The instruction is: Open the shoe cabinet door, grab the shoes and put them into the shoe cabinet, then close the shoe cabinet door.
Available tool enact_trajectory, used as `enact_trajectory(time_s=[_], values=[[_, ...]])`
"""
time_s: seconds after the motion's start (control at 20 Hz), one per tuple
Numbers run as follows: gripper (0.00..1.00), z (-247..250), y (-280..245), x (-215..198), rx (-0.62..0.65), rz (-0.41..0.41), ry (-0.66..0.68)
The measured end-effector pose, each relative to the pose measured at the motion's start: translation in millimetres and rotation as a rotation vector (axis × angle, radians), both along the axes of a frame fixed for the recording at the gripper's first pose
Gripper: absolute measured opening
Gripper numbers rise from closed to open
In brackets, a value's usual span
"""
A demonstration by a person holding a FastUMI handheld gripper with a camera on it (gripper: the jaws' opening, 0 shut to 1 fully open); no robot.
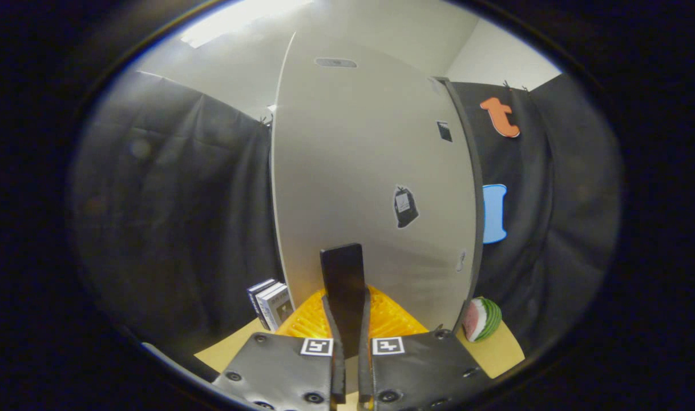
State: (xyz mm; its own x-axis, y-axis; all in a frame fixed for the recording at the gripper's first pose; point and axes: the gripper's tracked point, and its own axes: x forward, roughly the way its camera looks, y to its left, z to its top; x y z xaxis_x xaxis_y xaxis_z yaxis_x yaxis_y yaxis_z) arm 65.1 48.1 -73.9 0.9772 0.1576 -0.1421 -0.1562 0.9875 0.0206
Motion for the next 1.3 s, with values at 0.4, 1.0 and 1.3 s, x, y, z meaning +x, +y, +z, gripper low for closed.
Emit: enact_trajectory(time_s=[0.4, 1.0, 1.3], values=[[0.10, 8, -53, -33, -0.038, -0.105, -0.009], [0.07, 9, -128, -46, -0.062, -0.341, -0.001], [0.02, 14, -157, -48, -0.066, -0.339, -0.024]])
